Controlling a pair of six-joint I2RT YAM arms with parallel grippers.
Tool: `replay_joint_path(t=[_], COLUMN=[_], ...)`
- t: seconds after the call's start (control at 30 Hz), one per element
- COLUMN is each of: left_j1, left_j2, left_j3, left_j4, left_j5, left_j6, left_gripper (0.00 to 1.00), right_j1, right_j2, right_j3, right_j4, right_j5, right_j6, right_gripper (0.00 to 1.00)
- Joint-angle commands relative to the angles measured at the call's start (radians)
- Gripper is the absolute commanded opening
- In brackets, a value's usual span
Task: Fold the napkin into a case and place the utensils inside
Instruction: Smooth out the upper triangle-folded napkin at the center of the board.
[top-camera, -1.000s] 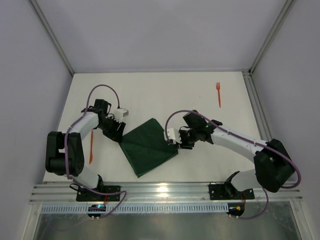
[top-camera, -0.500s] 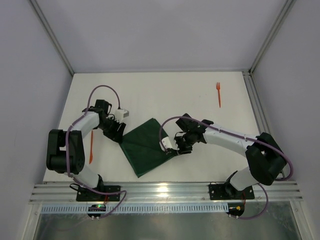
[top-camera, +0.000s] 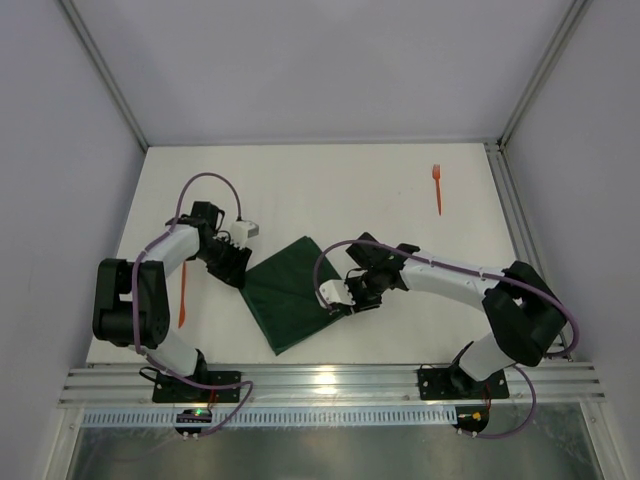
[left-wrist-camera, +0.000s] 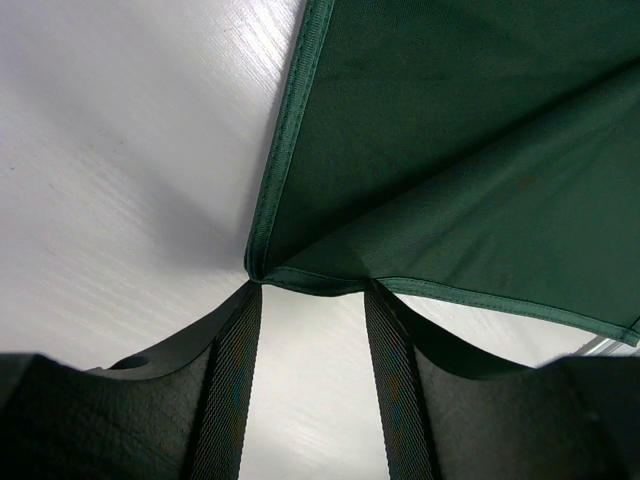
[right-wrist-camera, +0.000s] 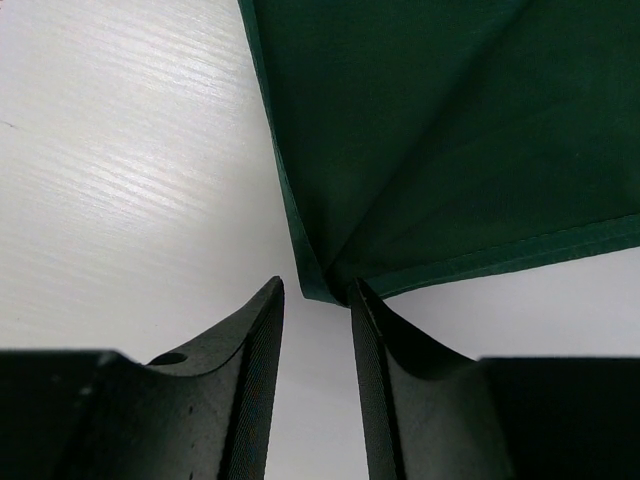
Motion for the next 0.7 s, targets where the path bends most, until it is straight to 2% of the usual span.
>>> replay_joint_path(t=[0.0,0.27,0.4,0.47,0.6,0.67], left_j1=[-0.003,-0.003,-0.003,-0.003,-0.003,-0.003], left_j2=[-0.02,-0.014,-0.016,-0.012,-0.012,-0.016], left_j3=[-0.009,-0.014,-0.015,-0.017,-0.017,-0.02], left_j4=[0.022,0.022,0.023,0.023,0.022,0.019], left_j5=[0.014,0.013,0.013,0.013,0.013,0.01], left_j6=[0.021,0.027,0.032,0.032,0.035,0.038], left_gripper=[0.47,0.33,0.29,0.23,0.11,0.03], right_j1=[0.006,0.007,0.007,0.007,0.006,0.006], right_j2=[0.008,0.043,0.043,0.046,0.049,0.04], right_j3=[0.017,0.026,0.022,0.022,0.023,0.022], right_j4=[0.017,0.034,0.037,0.037,0.044,0.063], right_j5=[0.012,0.039,0.047,0.05,0.062,0.079], right_j6=[-0.029,-0.012,-0.016,-0.014,-0.002,0.027], right_gripper=[0.37,0.23,0.22,0.19,0.04,0.04])
